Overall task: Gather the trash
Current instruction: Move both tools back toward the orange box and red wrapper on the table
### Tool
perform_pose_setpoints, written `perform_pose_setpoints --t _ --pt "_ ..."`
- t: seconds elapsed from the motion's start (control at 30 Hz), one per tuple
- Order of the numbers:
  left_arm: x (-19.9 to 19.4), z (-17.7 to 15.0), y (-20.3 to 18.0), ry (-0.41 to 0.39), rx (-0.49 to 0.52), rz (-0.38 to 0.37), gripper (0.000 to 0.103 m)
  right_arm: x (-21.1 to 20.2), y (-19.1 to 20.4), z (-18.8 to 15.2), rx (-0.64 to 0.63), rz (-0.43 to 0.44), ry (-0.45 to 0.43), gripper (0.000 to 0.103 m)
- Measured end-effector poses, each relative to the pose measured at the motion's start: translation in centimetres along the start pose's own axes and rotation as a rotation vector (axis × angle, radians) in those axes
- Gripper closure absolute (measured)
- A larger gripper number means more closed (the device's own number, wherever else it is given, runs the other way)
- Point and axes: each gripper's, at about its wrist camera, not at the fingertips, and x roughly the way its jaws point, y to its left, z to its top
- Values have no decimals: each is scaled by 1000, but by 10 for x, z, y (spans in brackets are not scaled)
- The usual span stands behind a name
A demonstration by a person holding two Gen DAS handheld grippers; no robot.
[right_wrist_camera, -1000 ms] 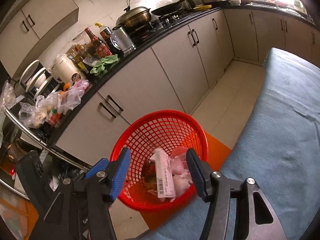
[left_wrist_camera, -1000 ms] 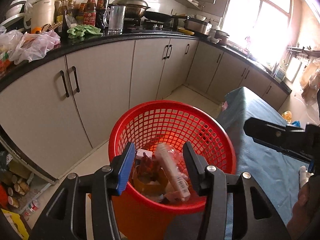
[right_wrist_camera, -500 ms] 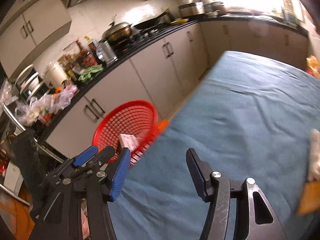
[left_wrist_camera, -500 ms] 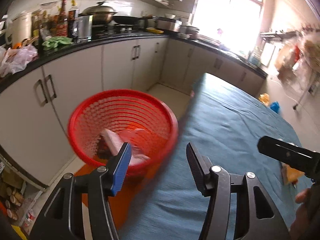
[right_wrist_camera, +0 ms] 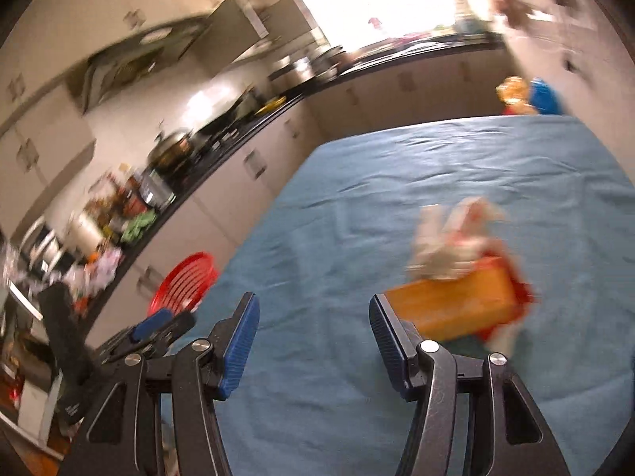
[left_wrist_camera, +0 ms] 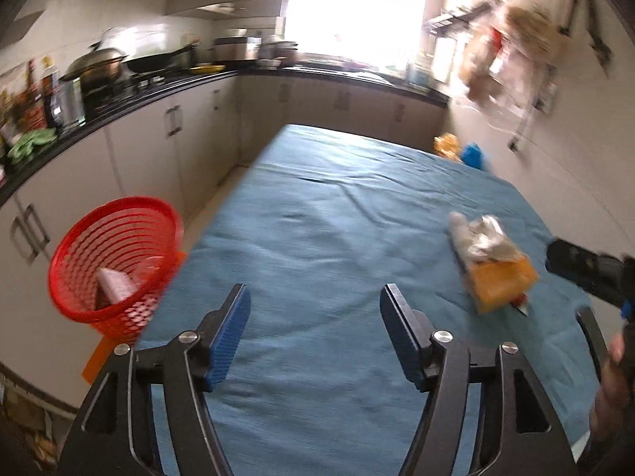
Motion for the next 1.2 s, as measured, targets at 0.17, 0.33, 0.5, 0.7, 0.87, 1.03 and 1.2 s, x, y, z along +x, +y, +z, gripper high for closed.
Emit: perform_pose_setpoints --t 0.17,0.33,0.5,0.7,0.87,1.03,1.2 --pt "3 -6 -37 26 81 -26 34 -8 -64 8 133 -77 -20 47" --pt "11 -13 -61 71 137 -45 30 12 -99 12 192 -78 26 50" --pt "15 -15 -70 103 161 -57 27 24 -103 5 183 -74 47 50" --pt "21 -11 -62 127 116 -62 27 25 -58 -17 58 295 169 50" --pt "29 -6 -53 157 64 -72 26 3 -65 -8 80 242 108 50" --pt "42 -8 -61 226 13 -142 25 -14 -88 9 80 -43 15 50" --pt "59 -13 -72 314 -94 -187 25 -8 -122 15 135 -159 13 50"
